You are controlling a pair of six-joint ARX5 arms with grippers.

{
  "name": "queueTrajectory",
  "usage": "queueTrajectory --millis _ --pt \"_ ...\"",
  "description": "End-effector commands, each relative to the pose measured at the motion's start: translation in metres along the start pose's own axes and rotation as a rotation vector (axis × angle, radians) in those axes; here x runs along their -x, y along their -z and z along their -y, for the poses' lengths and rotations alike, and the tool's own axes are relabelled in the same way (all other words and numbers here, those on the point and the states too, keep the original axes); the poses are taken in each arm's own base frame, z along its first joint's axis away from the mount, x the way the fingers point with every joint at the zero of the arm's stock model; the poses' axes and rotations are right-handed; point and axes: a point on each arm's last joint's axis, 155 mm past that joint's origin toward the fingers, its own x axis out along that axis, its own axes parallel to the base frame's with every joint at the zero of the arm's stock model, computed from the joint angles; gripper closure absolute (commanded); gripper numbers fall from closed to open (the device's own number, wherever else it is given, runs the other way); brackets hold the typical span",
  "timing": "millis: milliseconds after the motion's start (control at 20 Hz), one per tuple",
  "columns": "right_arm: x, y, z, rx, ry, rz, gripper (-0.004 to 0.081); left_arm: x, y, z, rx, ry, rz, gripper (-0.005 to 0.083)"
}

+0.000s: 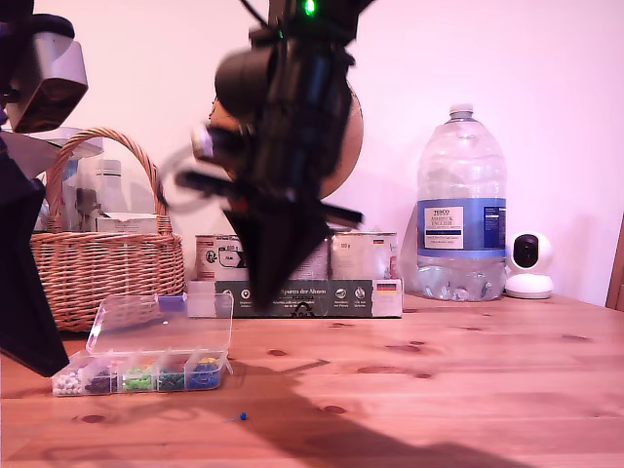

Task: Sort the loose pins on the table into their correct compartments

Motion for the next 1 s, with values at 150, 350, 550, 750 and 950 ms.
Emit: queueTrajectory --millis 150,350,550,750,950 --pt "-0.009 -0.008 -0.018 0.031 -0.047 0.023 0.0781 -0.003 0.006 -0.001 0.008 -0.001 -0.014 0.0794" --pt "-0.011 -0.021 -0.037 0.075 -0.054 0.078 0.0781 -0.003 0.006 -0.001 0.01 -0.001 -0.014 0.0794" --pt "-0.025 -0.021 -0.034 0.055 -0.028 0.067 0.0781 -0.003 0.006 -0.001 0.011 -0.001 -0.017 0.0794" --pt "-0.037 -0.023 -0.027 0.046 -0.008 0.063 0.0781 -0.003 0.007 -0.001 0.012 -0.001 -0.02 0.0794" --pt "-0.038 -0.025 -0.025 0.046 0.001 0.072 0.0781 -0.003 0.007 -0.001 0.012 -0.001 -0.019 0.0794"
